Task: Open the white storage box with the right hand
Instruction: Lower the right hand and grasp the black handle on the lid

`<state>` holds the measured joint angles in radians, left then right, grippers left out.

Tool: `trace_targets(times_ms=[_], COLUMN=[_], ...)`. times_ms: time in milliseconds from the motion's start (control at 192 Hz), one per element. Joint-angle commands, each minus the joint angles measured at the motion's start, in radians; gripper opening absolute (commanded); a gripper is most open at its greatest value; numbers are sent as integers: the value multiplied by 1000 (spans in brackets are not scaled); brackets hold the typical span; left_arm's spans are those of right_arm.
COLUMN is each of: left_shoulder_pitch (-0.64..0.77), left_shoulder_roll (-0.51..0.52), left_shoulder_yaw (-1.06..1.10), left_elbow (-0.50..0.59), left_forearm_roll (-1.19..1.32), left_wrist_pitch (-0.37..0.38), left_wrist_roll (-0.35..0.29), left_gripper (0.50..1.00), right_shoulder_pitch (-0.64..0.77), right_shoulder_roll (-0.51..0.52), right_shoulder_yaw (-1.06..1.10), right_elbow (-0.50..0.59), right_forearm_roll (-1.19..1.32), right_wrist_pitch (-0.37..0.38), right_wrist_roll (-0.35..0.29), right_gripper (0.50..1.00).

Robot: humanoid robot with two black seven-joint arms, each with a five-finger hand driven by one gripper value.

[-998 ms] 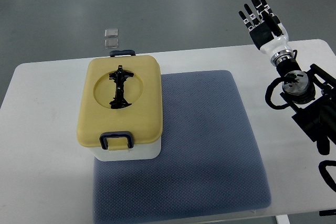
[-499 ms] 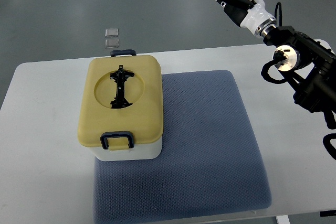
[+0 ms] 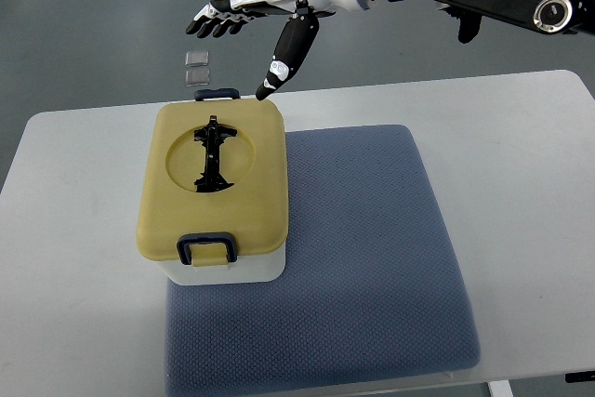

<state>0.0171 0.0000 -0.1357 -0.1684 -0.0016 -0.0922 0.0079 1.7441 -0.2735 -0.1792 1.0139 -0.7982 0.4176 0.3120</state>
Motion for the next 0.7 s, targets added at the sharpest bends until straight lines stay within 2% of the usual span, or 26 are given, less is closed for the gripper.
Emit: trace_targets(times_ms=[0,203,302,354,380,697], left_shoulder_pitch=[0,1,1,1,3,6], left_shoulder_roll=[0,0,0,0,0,0], left_shoulder_yaw=[-1,-1,-1,-1,-1,-1], left_elbow=[1,1,1,1,1,1], left_forearm_roll=[0,0,0,0,0,0], left_wrist_pitch=[0,0,0,0,0,0], left_wrist_roll=[0,0,0,0,0,0], left_gripper=[1000,1000,1000,1000,1000,1000], right_shoulder_pitch=[40,29,17,2,-8,-77], right_shoulder_roll=[40,96,103,112,117,160], right_shoulder_yaw=[-45,-46,-51,-52,-52,-68], right_elbow=[23,20,20,18,18,-14], right_forearm_roll=[-127,-254,-257,-260,-268,-326], right_wrist_pitch=[-48,-157,-177,-192,-201,-267], right_wrist_roll=[32,36,36,36,38,49], right_gripper=[901,893,883,856,828,809])
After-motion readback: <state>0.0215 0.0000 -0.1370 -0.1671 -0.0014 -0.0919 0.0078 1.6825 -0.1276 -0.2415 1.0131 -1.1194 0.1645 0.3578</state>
